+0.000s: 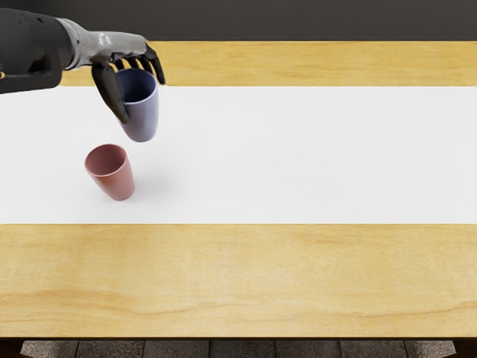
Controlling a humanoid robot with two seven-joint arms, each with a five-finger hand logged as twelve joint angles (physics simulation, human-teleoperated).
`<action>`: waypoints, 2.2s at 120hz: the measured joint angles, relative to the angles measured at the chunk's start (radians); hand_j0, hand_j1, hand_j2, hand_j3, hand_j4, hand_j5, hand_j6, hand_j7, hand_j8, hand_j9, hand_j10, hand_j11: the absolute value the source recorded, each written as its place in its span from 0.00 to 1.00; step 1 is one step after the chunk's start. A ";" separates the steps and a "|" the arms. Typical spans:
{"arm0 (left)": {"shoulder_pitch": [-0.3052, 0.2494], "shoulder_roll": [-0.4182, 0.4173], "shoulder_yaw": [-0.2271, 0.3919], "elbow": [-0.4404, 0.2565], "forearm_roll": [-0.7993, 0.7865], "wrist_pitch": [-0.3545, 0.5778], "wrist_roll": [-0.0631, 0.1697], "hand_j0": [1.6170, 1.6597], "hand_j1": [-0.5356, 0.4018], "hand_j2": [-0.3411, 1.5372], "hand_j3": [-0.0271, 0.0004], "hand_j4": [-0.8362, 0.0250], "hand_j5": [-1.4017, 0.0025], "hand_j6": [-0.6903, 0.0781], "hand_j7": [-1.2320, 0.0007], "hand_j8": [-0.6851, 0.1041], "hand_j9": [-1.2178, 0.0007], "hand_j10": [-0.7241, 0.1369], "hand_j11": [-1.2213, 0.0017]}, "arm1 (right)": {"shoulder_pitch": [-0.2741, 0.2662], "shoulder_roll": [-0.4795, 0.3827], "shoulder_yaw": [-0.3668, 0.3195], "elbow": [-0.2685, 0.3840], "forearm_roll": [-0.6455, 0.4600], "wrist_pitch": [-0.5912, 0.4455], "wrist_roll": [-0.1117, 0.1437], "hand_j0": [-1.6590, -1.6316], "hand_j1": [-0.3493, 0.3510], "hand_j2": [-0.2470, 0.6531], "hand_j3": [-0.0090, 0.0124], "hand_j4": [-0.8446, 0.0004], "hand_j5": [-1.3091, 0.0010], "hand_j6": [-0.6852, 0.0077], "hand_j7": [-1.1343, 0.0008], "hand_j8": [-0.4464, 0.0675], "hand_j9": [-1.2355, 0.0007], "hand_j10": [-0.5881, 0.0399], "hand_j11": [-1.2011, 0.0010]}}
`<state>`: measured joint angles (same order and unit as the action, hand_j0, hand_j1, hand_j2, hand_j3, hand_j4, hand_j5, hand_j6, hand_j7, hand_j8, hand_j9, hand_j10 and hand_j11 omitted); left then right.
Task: Pick up cup and place in cup with left hand
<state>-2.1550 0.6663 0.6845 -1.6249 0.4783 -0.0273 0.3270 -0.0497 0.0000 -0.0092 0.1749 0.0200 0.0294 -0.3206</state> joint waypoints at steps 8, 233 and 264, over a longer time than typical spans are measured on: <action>-0.018 0.017 0.020 -0.015 -0.005 0.000 0.000 0.91 0.48 0.21 0.99 0.47 0.58 0.46 0.52 0.48 0.52 0.34 0.52 | 0.000 0.000 0.000 0.000 0.000 0.000 0.000 0.04 0.00 0.27 0.42 1.00 1.00 0.99 1.00 0.87 1.00 0.94 1.00; 0.056 0.020 0.152 0.007 -0.004 0.012 -0.031 0.92 0.49 0.21 0.99 0.48 0.59 0.44 0.54 0.46 0.54 0.35 0.54 | 0.000 0.000 0.000 0.000 0.000 0.000 0.000 0.04 0.00 0.27 0.42 1.00 1.00 0.99 1.00 0.87 1.00 0.94 1.00; 0.064 0.009 0.149 0.029 -0.029 0.010 -0.029 0.95 0.61 0.21 0.99 0.64 0.73 0.55 0.69 0.55 0.69 0.51 0.69 | 0.000 0.000 0.000 0.000 0.000 0.000 0.000 0.04 0.00 0.27 0.42 1.00 1.00 0.99 1.00 0.87 1.00 0.94 1.00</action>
<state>-2.0908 0.6750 0.8333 -1.5962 0.4497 -0.0172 0.2980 -0.0499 0.0000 -0.0092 0.1749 0.0200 0.0293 -0.3207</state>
